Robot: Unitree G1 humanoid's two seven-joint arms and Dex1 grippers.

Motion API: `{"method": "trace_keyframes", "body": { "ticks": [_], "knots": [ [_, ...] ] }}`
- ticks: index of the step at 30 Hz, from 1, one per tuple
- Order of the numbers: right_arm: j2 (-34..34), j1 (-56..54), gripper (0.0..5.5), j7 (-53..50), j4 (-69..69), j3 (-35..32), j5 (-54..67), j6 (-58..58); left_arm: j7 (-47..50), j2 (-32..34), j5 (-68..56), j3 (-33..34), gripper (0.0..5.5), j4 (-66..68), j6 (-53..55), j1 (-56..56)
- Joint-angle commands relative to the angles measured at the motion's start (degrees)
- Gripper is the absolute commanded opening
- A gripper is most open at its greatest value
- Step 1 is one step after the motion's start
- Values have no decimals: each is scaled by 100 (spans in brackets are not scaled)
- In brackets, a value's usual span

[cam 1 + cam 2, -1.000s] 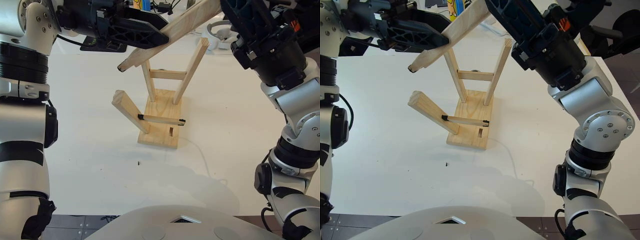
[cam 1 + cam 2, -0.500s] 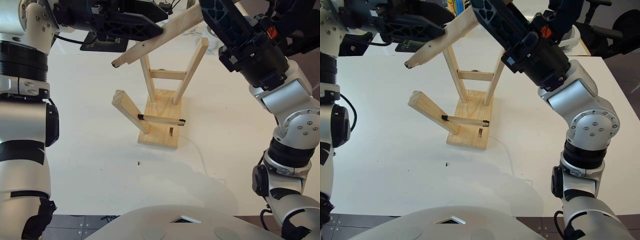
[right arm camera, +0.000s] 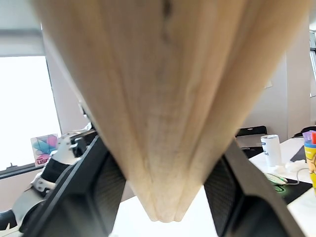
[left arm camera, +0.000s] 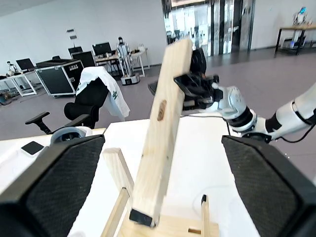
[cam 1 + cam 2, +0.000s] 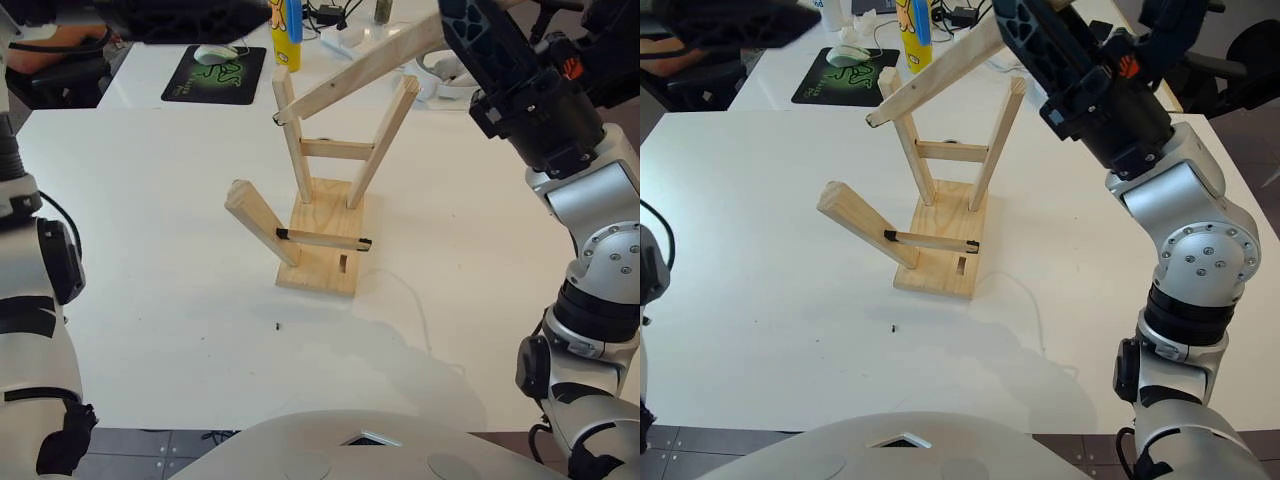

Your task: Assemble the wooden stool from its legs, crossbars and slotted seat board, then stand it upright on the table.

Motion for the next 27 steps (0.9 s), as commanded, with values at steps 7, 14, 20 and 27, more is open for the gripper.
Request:
{"method": "trace_keyframes", "body": {
  "ticks": [7, 14, 20, 27],
  "knots": [
    [-1180, 1142, 206, 789, 552, -1750, 242, 462, 1338, 170, 1184, 228, 438, -2794, -1665, 3330],
    [-1046, 1389, 206, 672, 381, -1719, 287, 532, 2004, -271, 1521, 473, 438, -2746, -2864, 3770],
    [-924, 1569, 206, 630, 375, -1613, 284, 566, 3181, -778, -1882, 1709, 438, -2366, -705, 3515],
    [-943, 1587, 206, 736, 510, -1565, 147, 549, 1970, 818, -4419, 2212, 422, -1583, 1755, 3630]
  ]
}}
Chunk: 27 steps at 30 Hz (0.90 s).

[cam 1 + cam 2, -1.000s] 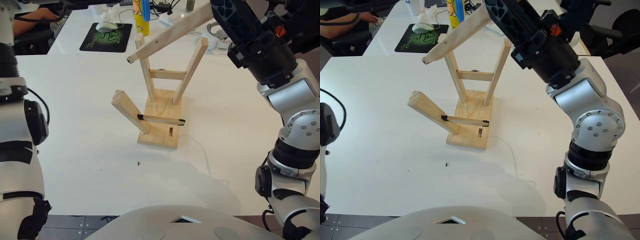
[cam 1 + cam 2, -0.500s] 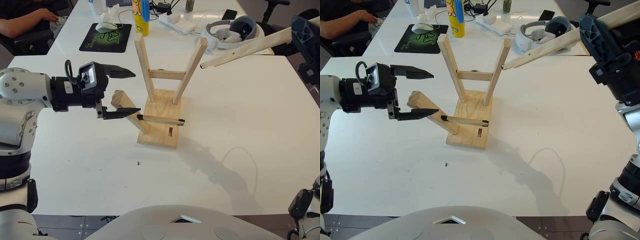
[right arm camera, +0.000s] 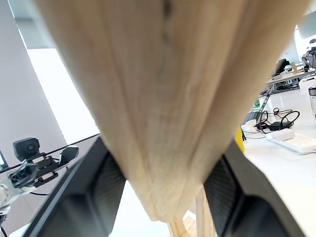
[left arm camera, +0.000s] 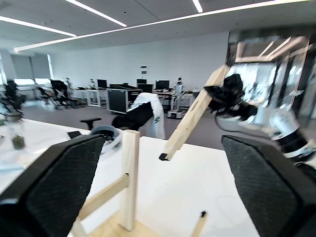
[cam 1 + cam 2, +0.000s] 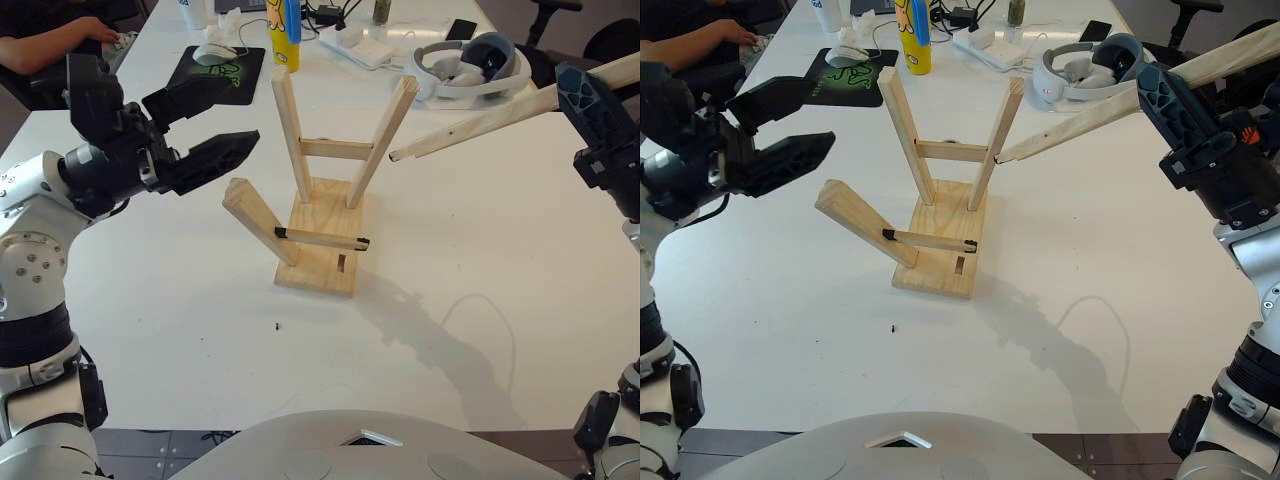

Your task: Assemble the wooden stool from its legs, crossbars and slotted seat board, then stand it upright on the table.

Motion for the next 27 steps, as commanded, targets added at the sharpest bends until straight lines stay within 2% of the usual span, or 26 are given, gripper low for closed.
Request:
{"method": "trace_keyframes", "body": {
  "ticks": [1, 8, 10, 13, 15, 17, 22, 27],
  "knots": [
    [27, 73, 206, 83, 75, 58, -121, 26, -1072, 1401, -1636, 502, 418, 373, 1909, 130],
    [37, 276, 206, 211, 225, -79, -254, -14, -1702, 1859, -1900, 508, 320, 580, 2577, 99],
    [19, 326, 206, 248, 264, -123, -301, -26, -2009, 1941, -1660, 274, 295, -67, 2658, 496],
    [-11, 325, 206, 272, 301, -135, -343, -26, -2408, 2019, -793, -306, 246, -1161, 2290, 1551],
    [-49, 246, 206, 316, 385, -56, -438, -10, -2592, 2314, 961, -1278, 213, -1637, 986, 2395],
    [-64, 39, 206, 361, 516, 83, -492, 36, -1963, 1568, 1794, -1724, 182, -1621, 228, 2727],
    [-91, -382, 206, 479, 781, 441, -660, 134, -709, -19, 2869, -2299, 109, -1872, -1261, 3337],
    [-118, -667, 206, 668, 1002, 644, -831, 262, -28, -814, 3908, -3197, 37, -1913, -2192, 3667]
  ]
}}
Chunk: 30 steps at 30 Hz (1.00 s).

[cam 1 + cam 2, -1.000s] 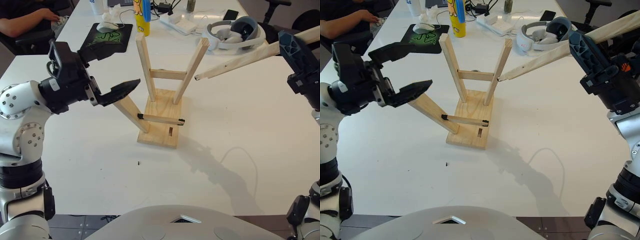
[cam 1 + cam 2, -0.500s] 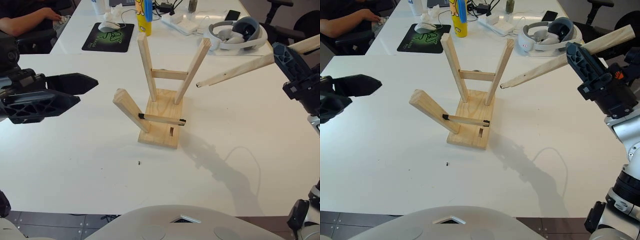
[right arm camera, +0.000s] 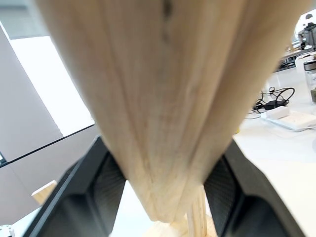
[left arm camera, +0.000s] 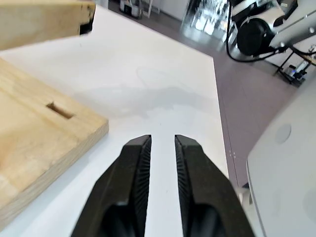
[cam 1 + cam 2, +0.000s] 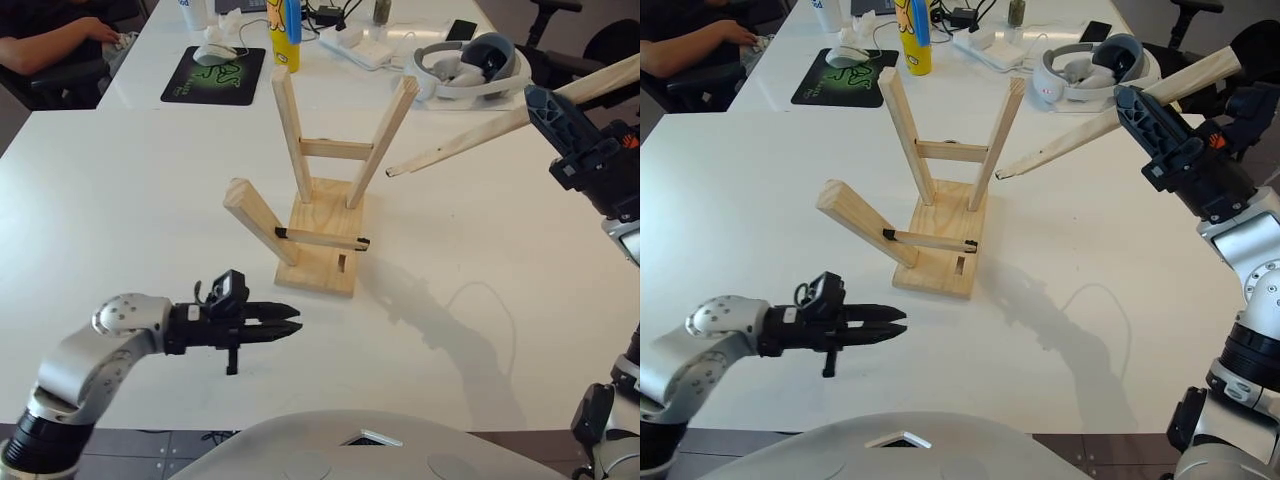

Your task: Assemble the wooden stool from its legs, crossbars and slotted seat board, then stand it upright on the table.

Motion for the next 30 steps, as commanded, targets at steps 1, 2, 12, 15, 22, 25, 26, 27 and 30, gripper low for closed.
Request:
{"method": "trace_keyframes", "body": {
  "ticks": [1, 2, 12, 15, 22, 25, 26, 27, 30],
  "knots": [
    [-99, -275, 206, 187, 131, 152, -154, 143, 602, -565, 886, -666, 24, 46, -661, 144],
    [-126, -136, 206, 211, 55, 127, -168, 196, 902, -766, 1211, -825, 11, 175, -817, 105],
    [17, 1154, 206, 742, -675, 13, -507, 137, 2181, -1504, 2379, -1369, 0, 718, -956, 50],
    [118, 1225, 206, 901, -795, 298, -927, -117, 2353, -1573, 2436, -1303, 0, 815, -822, 7],
    [348, 1779, 206, 1456, -1078, 826, -1668, -668, 2795, -1645, 2850, -1185, 0, 1172, -551, -347],
    [421, 1861, 206, 1582, -1116, 981, -1902, -860, 2883, -1710, 2863, -1119, 0, 1237, -451, -427],
    [473, 1852, 206, 1638, -1135, 1064, -1974, -938, 2873, -1716, 2870, -1139, 0, 1275, -388, -455],
    [507, 1844, 206, 1681, -1144, 1126, -2026, -998, 2862, -1721, 2879, -1156, 0, 1301, -343, -472],
    [577, 1823, 206, 1748, -1200, 1224, -2082, -1093, 2800, -1623, 2973, -1254, 0, 1381, -210, -476]
  ]
}}
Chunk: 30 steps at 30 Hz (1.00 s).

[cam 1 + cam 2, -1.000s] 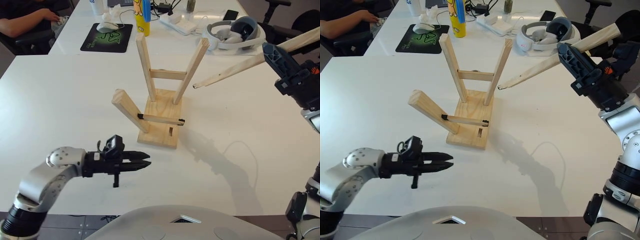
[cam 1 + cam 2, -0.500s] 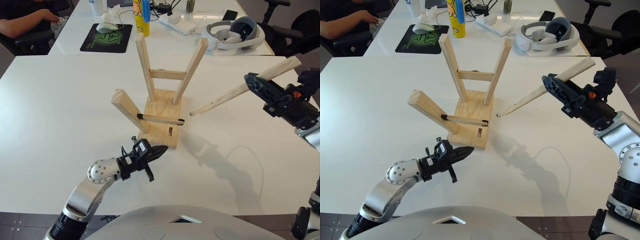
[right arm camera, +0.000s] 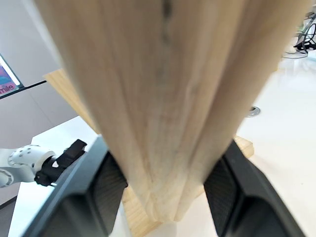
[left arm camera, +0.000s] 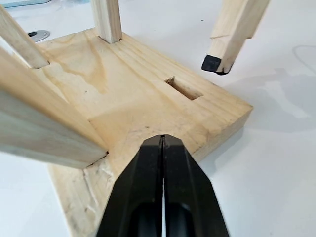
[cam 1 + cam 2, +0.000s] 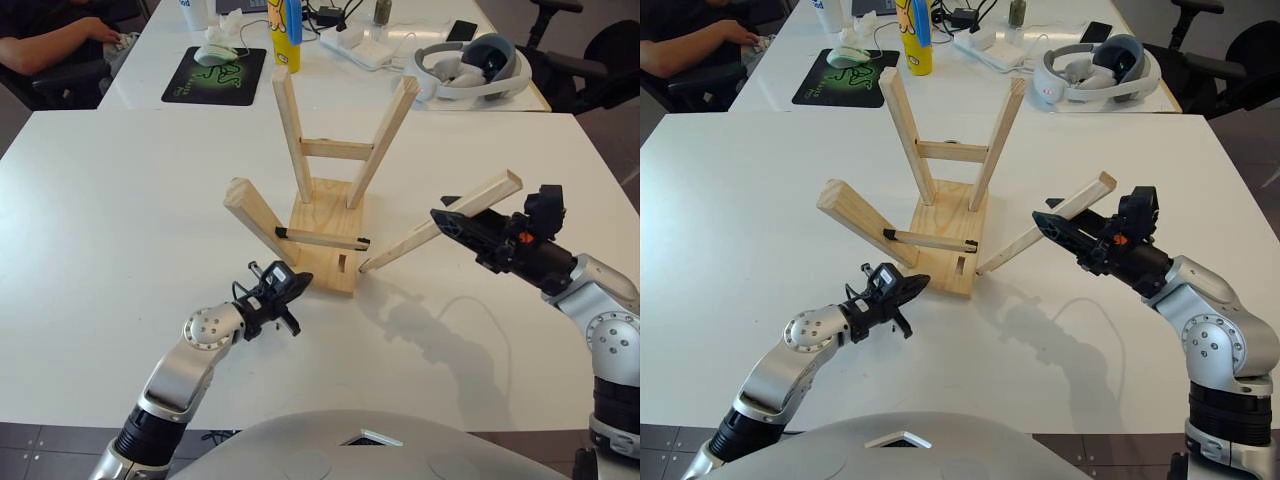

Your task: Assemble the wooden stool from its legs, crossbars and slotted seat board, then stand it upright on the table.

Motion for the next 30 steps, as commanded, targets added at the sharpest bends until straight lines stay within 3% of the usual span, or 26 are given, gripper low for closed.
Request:
{"method": "trace_keyframes", "body": {
  "ticks": [1, 11, 20, 30],
  "knots": [
    [125, -16, 206, 109, -173, 126, -83, -186, -86, 127, 160, -120, 0, 186, 236, -71],
    [-19, -287, 206, 178, -658, 339, -74, -181, -639, 656, 155, 61, 0, 713, 269, -516],
    [-244, -413, 206, 684, -306, 980, -1172, -788, -1108, 867, 126, 211, 0, 1253, 132, -1003],
    [-207, -611, 206, 874, 7, 1258, -1557, -1229, -1331, 887, 135, 146, 0, 1335, 127, -1100]
  ]
}}
